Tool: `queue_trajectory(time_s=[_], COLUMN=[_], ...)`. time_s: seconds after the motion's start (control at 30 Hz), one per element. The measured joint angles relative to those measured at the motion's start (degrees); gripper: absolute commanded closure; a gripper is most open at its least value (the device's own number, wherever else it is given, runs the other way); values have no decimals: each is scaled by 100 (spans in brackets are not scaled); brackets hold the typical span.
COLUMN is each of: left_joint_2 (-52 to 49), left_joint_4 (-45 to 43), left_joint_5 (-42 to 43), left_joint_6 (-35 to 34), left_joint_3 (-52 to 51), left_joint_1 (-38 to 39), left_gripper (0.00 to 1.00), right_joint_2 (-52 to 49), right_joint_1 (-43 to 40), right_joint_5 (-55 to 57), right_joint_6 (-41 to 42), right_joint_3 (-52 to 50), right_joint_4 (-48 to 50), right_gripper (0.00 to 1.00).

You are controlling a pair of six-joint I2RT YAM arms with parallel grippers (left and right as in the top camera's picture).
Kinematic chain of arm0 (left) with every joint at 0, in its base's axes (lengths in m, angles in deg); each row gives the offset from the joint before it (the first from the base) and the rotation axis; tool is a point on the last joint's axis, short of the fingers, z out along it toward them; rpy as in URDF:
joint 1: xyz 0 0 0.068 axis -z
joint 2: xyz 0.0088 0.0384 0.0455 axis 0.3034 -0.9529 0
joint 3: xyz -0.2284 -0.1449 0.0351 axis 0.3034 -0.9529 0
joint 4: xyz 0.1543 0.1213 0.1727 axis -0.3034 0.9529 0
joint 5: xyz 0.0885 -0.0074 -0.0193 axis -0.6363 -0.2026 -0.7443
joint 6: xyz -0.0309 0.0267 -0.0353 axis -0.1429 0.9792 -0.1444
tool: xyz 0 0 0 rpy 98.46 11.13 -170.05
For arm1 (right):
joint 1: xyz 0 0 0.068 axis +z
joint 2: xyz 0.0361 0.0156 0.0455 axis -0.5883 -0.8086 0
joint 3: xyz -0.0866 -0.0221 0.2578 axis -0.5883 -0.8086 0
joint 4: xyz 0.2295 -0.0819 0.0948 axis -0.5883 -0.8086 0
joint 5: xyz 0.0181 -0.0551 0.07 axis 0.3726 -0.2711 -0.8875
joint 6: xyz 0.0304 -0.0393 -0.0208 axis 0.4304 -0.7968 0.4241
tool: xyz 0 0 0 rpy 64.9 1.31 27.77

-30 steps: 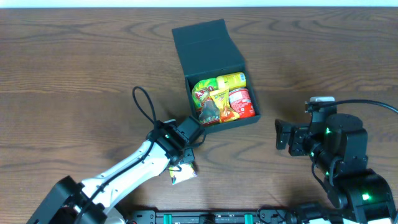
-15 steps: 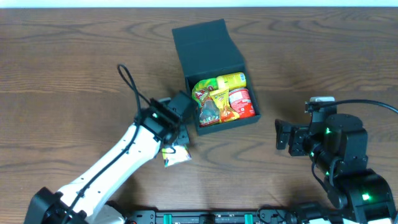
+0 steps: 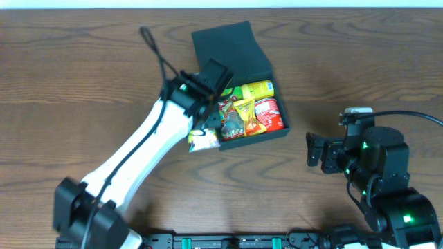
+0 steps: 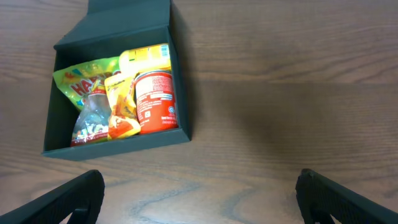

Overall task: Pack container
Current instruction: 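Carry the Pretz pack with the left gripper over the box, then lower the Pretz pack upright into the box's left side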

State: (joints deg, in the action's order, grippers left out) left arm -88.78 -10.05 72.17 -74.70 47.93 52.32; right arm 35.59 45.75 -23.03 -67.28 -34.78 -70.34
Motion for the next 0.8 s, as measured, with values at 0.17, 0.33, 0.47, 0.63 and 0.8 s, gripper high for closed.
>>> queue_trajectory(time_s=[0.17,0.33,0.47,0.63,0.8], left_joint_2=[-605,-1128,-1626,-2114,-2337], left_joint_4=[46,39,-46,-442,-713], left_joint_5=[0,0,28,155,247], left_joint_6=[149,177,219,251,251], left_joint_3=[809,1403,1641,1661,1661], left_joint_1=[0,4,39,105,114], left_gripper=[37,37,37,37,37], right_joint_2=[0,0,0,0,0], right_joint_1=[0,0,0,0,0], right_joint_5=[0,0,0,0,0], right_joint_6=[0,0,0,0,0], right_joint_3=[0,-2,0,0,0], right_joint_4=[-4,-2,-2,-2,-2], right_gripper=[1,1,1,1,1])
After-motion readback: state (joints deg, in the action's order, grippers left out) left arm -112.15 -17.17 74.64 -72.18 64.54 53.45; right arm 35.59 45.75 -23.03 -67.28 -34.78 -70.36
